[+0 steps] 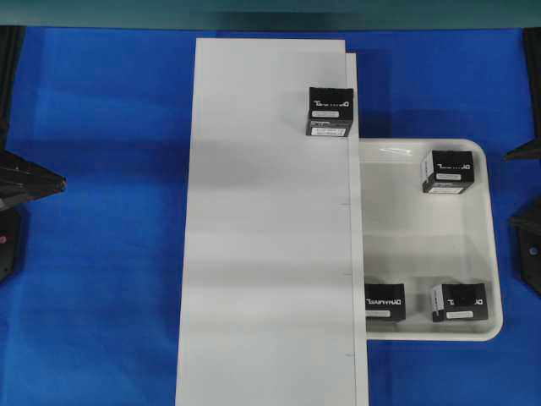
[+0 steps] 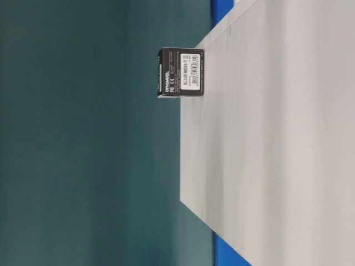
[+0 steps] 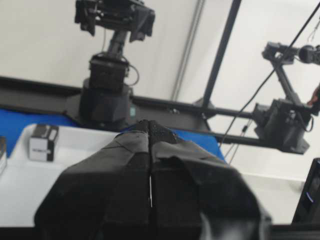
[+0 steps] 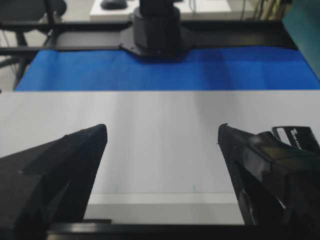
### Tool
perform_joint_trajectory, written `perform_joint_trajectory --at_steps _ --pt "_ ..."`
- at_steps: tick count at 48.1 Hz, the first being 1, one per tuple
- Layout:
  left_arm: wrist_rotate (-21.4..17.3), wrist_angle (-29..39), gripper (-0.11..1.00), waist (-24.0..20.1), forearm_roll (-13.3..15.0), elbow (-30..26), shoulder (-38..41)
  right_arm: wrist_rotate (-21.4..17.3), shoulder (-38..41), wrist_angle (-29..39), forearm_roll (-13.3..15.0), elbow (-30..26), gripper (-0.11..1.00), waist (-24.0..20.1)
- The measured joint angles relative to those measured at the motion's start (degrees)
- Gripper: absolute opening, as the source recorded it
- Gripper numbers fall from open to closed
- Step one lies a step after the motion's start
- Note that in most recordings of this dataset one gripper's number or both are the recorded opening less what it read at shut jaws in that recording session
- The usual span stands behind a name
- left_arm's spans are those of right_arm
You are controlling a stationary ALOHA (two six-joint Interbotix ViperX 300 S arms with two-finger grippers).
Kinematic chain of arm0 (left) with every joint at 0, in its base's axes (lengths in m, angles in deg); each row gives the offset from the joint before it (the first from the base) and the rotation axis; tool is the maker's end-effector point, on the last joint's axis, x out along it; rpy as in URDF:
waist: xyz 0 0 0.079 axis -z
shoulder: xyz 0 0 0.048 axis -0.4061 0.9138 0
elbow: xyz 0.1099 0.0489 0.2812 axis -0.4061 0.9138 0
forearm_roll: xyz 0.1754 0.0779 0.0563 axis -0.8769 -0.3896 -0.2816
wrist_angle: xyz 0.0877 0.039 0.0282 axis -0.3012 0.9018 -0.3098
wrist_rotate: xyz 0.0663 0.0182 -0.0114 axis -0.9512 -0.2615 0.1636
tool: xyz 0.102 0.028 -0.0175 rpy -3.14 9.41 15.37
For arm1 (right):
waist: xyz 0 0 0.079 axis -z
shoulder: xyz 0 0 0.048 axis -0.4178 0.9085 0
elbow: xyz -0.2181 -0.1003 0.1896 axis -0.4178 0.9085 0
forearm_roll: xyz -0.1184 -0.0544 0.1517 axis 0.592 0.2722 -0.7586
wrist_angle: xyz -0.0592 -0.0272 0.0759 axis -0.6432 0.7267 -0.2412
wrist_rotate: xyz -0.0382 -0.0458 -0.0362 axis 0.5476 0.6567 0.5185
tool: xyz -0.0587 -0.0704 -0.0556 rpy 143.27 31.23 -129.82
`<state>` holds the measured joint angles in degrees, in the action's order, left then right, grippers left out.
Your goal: Place the box from the white plastic tray onto the white base.
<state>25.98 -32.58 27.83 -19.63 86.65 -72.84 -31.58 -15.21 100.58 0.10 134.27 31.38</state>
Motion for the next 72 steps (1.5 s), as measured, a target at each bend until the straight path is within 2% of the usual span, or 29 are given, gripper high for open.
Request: perform_joint_trajectory --at_steps 17,33,47,51,63,67,72 --pt "0.0 0.0 -0.07 0.0 0.0 0.5 0.0 0.0 0.1 -1.8 -0.1 0.4 0.95 0.1" --pt "-2.5 0.0 -0.07 0.0 -0.1 0.5 -0.1 -0.8 0.2 -6.8 -0.1 0.4 0.95 -0.2" --pt "-2.6 0.0 -0.07 0.0 -0.1 0.5 -0.4 -1.3 0.3 -8.4 -0.3 0.4 0.95 -0.3" --pt "-2.5 0.0 -0.07 0.0 -0.1 0.5 -0.4 -2.5 0.3 -8.9 -0.5 0.4 0.95 -0.3" --pt "-2.5 0.0 -0.07 0.0 0.0 0.5 -0.6 -11.3 0.3 -9.8 -1.0 0.4 0.95 -0.3" --pt "-2.5 0.0 -0.07 0.0 -0.1 0.5 -0.7 -12.7 0.3 -9.8 -0.9 0.4 0.95 -0.3" --pt "-2.5 0.0 -0.07 -0.1 -0.1 0.5 -0.8 -12.7 0.3 -9.4 -0.9 0.4 0.95 -0.3"
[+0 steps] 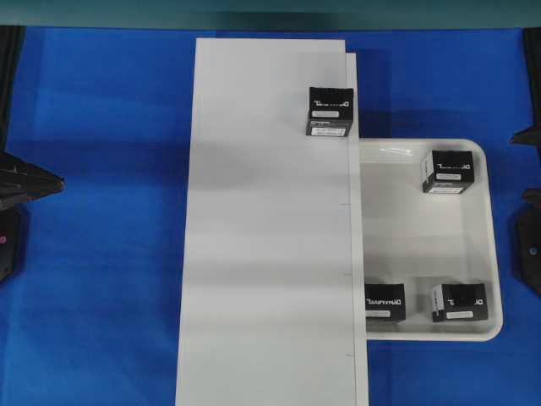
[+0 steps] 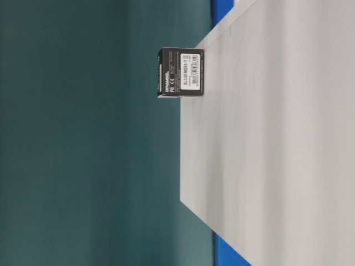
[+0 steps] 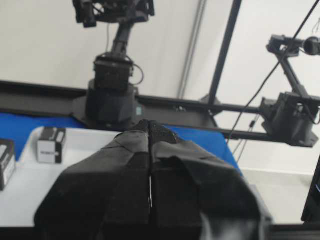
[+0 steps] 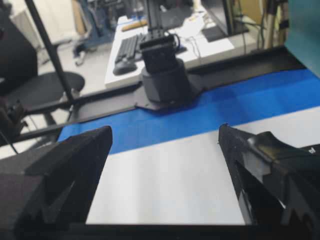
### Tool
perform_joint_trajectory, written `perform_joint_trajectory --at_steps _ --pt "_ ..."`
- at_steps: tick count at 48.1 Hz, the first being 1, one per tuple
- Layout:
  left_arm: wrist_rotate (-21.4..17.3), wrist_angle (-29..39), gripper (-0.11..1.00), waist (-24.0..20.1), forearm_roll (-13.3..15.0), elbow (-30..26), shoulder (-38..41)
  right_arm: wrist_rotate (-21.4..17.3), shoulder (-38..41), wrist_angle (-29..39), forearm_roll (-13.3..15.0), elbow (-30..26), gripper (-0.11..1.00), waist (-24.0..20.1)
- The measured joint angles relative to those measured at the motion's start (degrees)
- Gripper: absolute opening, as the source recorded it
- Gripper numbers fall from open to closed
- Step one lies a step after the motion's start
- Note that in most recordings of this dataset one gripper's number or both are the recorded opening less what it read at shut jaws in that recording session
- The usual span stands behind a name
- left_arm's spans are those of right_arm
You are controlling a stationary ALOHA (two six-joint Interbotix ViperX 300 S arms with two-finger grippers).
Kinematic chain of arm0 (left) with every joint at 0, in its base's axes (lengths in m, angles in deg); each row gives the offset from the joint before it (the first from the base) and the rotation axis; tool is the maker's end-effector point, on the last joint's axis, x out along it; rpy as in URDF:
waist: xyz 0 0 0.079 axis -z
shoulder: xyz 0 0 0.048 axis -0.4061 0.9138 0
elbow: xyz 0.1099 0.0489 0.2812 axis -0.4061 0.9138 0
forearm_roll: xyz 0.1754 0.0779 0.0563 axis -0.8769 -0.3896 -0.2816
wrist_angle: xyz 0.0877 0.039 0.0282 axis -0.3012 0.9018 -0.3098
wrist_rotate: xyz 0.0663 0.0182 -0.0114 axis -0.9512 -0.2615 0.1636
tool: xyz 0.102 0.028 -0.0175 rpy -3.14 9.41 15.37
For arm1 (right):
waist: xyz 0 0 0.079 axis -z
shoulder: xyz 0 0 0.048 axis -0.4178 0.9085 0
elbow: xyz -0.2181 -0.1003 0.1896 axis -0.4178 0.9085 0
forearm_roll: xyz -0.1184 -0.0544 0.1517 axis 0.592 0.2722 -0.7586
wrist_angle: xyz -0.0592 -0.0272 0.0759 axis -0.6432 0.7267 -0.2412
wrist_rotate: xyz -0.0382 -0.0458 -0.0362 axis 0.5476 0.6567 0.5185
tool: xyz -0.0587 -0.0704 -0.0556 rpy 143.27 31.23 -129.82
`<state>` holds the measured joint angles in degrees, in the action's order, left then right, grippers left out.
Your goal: Place the box from the white plastic tray onto the white base.
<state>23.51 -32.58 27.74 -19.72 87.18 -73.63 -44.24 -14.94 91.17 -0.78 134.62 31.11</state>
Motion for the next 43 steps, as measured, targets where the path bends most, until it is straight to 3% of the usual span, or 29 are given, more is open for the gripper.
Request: perform_joint_trajectory --at_steps 19,43 --pt "-0.2 0.1 -0.07 0.1 0.0 0.0 -0.1 2.8 0.0 0.2 1.6 0.0 0.95 0.0" --pt "0.0 0.1 -0.07 0.1 0.0 0.0 -0.1 3.0 0.0 0.3 1.7 0.0 0.95 0.0"
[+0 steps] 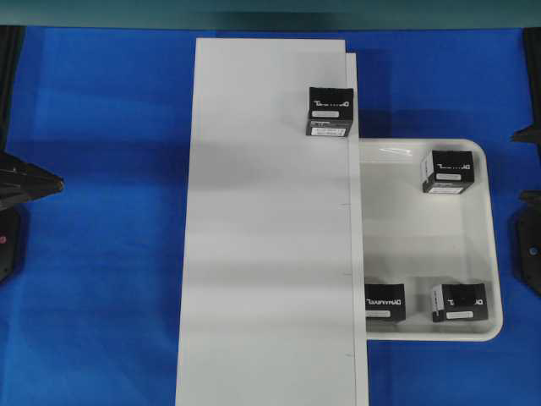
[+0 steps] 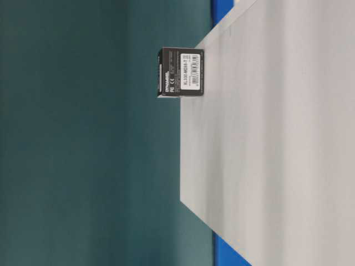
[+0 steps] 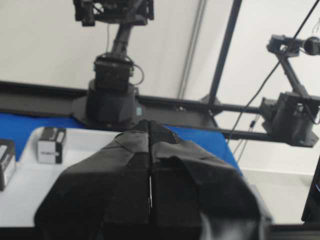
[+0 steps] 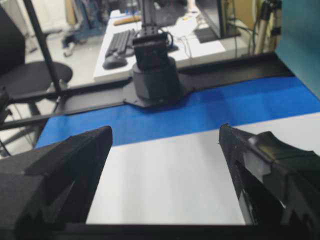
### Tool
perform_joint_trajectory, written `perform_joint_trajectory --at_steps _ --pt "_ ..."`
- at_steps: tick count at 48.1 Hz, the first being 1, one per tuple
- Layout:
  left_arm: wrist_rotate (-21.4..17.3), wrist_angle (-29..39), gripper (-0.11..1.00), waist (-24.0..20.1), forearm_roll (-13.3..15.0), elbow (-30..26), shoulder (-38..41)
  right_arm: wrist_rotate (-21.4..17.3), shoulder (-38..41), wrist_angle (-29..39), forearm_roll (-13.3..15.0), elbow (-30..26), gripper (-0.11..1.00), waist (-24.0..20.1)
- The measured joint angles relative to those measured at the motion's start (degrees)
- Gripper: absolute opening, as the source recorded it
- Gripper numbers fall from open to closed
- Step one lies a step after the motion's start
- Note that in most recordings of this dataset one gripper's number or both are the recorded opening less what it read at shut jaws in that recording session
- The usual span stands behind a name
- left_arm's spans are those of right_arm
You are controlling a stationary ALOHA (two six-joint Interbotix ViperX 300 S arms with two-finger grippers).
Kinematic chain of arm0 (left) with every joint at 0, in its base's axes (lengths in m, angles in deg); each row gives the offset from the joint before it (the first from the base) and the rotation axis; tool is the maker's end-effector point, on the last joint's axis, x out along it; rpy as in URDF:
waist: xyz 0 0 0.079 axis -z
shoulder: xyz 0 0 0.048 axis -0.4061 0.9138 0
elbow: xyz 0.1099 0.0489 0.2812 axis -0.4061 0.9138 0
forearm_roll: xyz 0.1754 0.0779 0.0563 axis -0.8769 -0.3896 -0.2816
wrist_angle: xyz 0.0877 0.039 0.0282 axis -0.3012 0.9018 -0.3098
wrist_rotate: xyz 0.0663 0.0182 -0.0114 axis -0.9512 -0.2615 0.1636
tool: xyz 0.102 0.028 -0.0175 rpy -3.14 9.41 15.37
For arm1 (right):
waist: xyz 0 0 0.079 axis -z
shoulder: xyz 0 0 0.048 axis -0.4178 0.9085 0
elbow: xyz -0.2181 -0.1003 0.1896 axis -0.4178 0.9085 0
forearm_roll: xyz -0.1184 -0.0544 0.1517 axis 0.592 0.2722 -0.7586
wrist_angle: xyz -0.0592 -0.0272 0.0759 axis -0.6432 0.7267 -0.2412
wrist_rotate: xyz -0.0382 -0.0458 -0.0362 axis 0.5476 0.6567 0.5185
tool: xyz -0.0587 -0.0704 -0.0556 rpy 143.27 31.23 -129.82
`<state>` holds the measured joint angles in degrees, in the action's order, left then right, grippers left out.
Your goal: Place the box from the white plastic tray onto the white base.
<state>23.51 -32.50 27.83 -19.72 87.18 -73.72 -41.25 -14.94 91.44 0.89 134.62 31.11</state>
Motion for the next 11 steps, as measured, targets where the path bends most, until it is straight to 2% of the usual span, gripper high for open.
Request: perform_joint_trajectory --at_steps 11 --pt "0.2 0.0 -0.07 0.0 0.0 0.0 0.0 0.2 0.1 0.1 0.0 0.0 0.95 0.0"
